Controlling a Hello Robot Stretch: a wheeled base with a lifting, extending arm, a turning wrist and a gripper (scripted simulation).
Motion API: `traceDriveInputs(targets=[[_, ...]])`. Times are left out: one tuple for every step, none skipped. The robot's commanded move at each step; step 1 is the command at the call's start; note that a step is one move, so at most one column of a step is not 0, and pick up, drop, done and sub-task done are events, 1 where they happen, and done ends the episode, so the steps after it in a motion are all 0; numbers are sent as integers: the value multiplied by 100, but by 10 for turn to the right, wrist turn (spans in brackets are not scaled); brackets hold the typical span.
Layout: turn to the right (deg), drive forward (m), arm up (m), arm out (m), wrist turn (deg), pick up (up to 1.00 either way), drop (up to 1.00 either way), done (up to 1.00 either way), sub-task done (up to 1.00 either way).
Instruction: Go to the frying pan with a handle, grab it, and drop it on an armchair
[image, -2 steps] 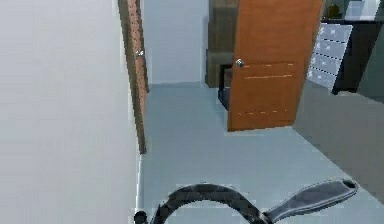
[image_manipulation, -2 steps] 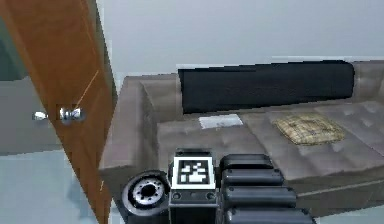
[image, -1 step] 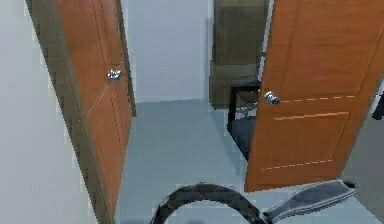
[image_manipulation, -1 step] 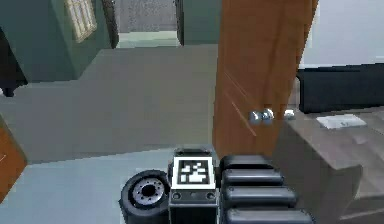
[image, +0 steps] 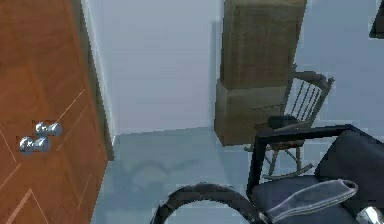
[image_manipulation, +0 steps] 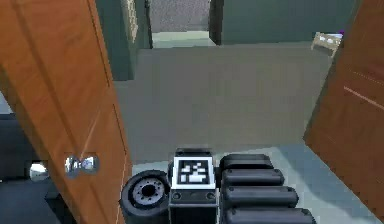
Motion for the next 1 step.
traceDriveInputs(targets=[[0,55,0,0,0,0,0,0,0]])
